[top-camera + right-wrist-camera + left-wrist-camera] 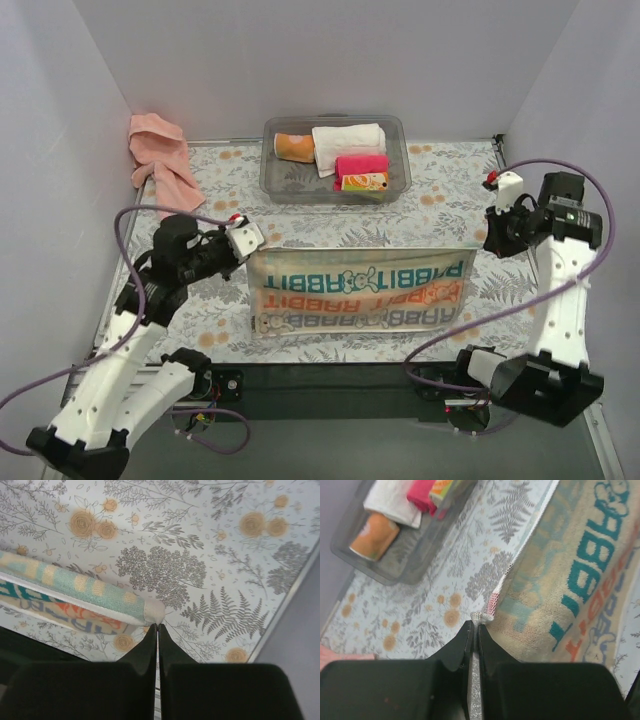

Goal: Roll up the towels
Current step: Flatten the towel

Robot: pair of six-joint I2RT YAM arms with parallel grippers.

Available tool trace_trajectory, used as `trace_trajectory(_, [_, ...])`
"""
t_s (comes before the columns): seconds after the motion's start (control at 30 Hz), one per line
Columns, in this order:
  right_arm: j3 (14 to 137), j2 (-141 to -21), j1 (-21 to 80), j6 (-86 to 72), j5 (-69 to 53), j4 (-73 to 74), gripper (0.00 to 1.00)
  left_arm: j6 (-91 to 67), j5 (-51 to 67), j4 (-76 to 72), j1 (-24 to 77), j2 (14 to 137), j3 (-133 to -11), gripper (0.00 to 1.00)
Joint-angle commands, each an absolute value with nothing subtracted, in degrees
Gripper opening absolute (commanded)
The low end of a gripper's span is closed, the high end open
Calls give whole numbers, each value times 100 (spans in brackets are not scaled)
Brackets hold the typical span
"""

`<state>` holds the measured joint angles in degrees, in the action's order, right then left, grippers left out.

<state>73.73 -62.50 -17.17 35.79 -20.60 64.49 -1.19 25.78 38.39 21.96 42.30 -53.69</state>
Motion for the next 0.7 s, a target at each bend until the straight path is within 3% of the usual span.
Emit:
trace_trajectory(0.0, [7366, -7205, -1444, 3385, -2118, 6215, 1, -334, 1679, 3535, 2153, 4991, -5045, 0])
trace_trajectory(0.2, [7294, -8541, -440, 2743, -1776, 5171, 1, -457, 1170, 2534, 2092, 6439, -4703, 0])
trace_trajectory(0.63, [8463, -10589, -369, 1661, -1722, 4254, 1, -386, 1449, 1072, 1099, 8770, -5387, 0])
trace_trajectory(0.67, [8594, -10652, -378, 1635, -1714, 4245, 4, -456, 1424, 1029, 1064, 9006, -5579, 5])
